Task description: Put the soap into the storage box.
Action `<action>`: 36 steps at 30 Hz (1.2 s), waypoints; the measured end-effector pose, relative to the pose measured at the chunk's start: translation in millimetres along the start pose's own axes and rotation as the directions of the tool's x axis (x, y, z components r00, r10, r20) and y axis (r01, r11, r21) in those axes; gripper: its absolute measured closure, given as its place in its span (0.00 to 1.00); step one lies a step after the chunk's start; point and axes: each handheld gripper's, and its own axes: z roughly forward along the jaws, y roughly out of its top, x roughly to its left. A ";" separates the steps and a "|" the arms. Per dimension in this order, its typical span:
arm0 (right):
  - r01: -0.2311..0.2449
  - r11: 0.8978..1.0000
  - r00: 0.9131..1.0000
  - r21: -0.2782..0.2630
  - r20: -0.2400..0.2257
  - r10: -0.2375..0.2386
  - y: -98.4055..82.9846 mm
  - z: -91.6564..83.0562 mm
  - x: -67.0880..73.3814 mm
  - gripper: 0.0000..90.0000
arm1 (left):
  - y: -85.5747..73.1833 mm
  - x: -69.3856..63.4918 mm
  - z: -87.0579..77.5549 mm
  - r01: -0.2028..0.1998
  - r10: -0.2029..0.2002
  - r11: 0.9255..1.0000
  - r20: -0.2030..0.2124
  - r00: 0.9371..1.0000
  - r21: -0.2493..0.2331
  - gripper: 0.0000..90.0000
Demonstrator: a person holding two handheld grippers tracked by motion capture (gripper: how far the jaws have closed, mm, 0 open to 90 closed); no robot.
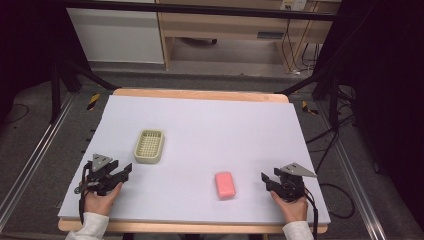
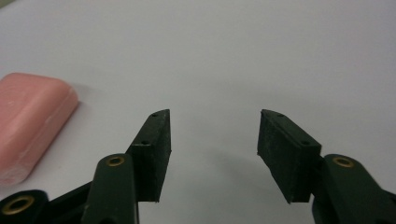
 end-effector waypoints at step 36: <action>0.139 0.978 0.941 0.154 -0.329 -0.082 0.2 12.2 56.9 1.00 | -1.5 -31.5 -2.7 -0.092 0.090 0.995 0.047 0.995 0.039 0.58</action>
